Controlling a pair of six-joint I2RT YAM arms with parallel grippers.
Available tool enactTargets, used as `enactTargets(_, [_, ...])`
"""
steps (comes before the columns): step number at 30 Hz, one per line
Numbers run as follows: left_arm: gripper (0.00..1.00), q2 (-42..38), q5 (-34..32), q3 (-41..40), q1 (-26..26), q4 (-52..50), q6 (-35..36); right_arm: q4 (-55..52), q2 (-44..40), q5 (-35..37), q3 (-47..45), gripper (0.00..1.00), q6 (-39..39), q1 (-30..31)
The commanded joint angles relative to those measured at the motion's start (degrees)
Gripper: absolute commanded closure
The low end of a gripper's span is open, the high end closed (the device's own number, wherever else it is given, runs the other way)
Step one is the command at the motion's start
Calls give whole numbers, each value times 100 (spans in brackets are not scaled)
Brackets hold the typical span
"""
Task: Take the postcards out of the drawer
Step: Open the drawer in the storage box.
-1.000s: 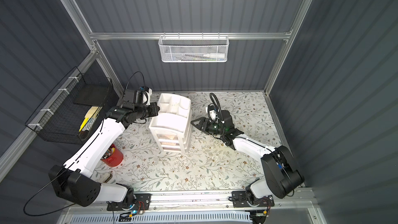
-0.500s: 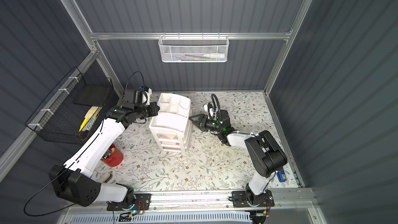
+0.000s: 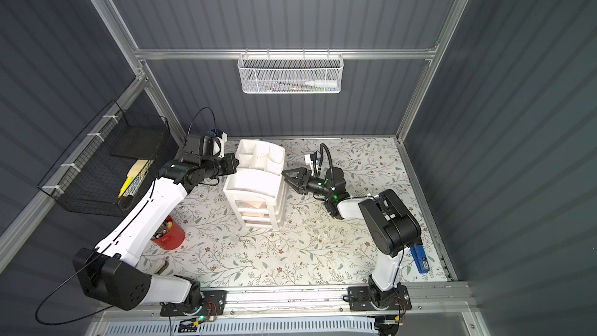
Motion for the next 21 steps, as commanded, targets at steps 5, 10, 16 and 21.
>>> enactTargets(5, [100, 72, -54, -245, 22, -488, 191, 432, -15, 57, -235, 44, 97, 13])
enactTargets(10, [100, 18, -63, -255, 22, -514, 197, 402, -28, 87, -343, 54, 79, -4])
enactTargets(16, [100, 11, -55, -230, 22, -514, 195, 355, 27, 96, -338, 58, 79, -4])
enactTargets(21, [100, 31, -28, -236, 22, -514, 189, 589, 151, 59, -341, 51, 237, -5])
